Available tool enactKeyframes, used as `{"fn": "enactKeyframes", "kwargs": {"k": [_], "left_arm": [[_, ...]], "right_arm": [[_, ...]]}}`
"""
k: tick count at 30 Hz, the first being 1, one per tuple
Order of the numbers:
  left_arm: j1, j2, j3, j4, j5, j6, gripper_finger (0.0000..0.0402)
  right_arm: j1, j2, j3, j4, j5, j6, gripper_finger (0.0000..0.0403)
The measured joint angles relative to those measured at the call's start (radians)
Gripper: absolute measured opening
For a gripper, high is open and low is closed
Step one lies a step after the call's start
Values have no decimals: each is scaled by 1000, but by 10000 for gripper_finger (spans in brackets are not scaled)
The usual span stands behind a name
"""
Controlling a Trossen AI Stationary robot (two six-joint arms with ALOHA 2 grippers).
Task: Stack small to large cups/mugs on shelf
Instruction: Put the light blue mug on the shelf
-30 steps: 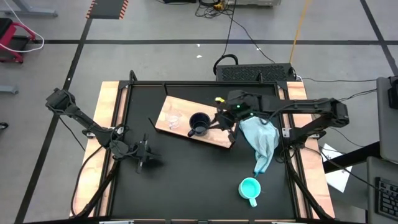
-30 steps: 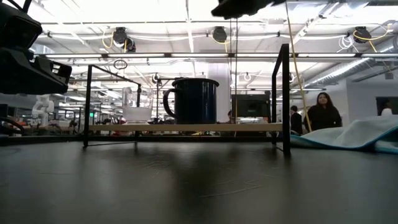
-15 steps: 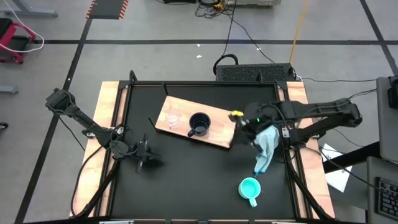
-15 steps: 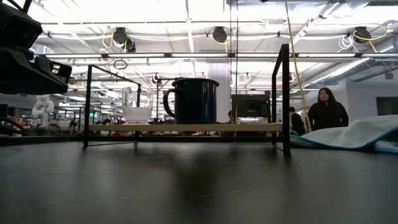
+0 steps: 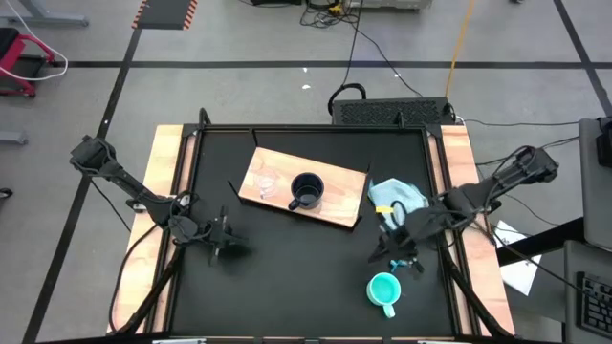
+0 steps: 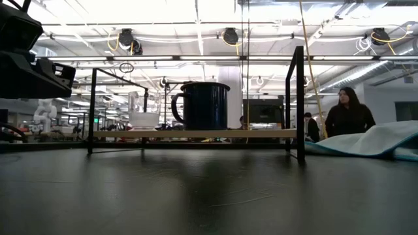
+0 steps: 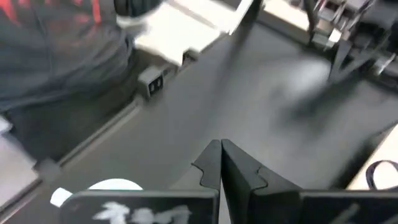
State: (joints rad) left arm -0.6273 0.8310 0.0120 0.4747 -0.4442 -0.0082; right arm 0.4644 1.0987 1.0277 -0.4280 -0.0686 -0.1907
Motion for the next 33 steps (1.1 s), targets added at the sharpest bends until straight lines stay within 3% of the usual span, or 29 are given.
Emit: {"fn": "enactKeyframes", "kwargs": {"k": [9, 16, 27, 33], "left_arm": [[0, 0, 0, 0, 0, -5, 37], [0, 0, 0, 0, 1, -4, 37], [0, 0, 0, -2, 27, -21, 37], [0, 0, 0, -2, 27, -22, 37]], "right_arm": [[36, -220, -351, 350, 45, 74, 0], [35, -238, -508, 458, 95, 193, 0], [95, -112, -508, 524, 106, 266, 0], [147, -38, -384, 322, 205, 320, 0]]}}
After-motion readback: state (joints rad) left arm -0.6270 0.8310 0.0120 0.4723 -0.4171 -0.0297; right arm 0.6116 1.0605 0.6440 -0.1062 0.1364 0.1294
